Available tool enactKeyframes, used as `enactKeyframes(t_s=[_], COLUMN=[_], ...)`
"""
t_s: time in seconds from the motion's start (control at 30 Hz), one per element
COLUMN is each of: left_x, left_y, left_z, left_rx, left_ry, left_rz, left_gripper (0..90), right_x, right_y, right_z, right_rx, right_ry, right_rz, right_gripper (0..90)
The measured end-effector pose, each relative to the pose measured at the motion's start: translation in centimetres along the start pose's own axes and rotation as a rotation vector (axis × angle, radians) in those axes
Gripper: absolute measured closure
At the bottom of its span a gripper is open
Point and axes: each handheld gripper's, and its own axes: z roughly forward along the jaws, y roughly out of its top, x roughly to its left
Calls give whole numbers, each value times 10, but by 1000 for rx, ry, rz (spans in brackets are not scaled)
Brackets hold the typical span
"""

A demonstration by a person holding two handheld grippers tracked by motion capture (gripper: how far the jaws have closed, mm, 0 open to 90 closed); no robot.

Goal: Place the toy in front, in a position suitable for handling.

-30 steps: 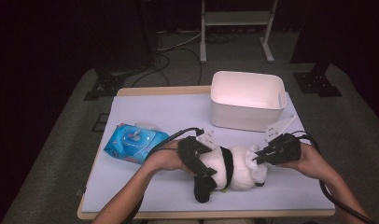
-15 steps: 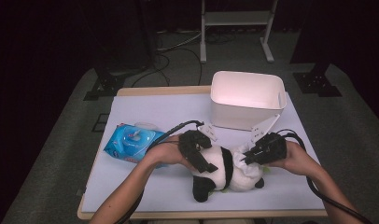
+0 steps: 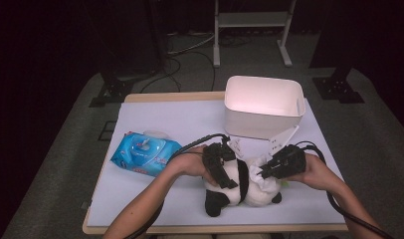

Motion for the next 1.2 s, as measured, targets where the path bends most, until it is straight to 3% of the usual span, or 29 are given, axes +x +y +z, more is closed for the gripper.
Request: enactKeyframes(t_s=[0.07,0.17,0.37,0.47,0.67,0.87,1.2], left_x=[0,-1,-4,-7,-13,-11,-15], left_y=[-2,-5,-25,-35,-36,-35,-44], left_z=[-5,-12,-24,-26,-28,-38,-47], left_rx=[-12,-27,-67,-95,-89,-141,-118], left_ry=[11,31,76,76,80,53,62], left_rz=[4,4,-23,-45,-41,-69,-101], left_gripper=[270,305,300,296,238,178,150], right_x=[-1,-3,-5,-9,-7,-5,-1], right_y=[-2,0,20,31,46,35,18], right_z=[-1,-3,-3,1,9,9,3], right_rx=[-20,-44,-38,-24,-21,18,-7], right_ry=[-3,-8,-6,-10,-22,-6,2], right_rz=[3,5,-23,-31,-47,-45,-24], right_gripper=[802,802,800,799,797,798,798])
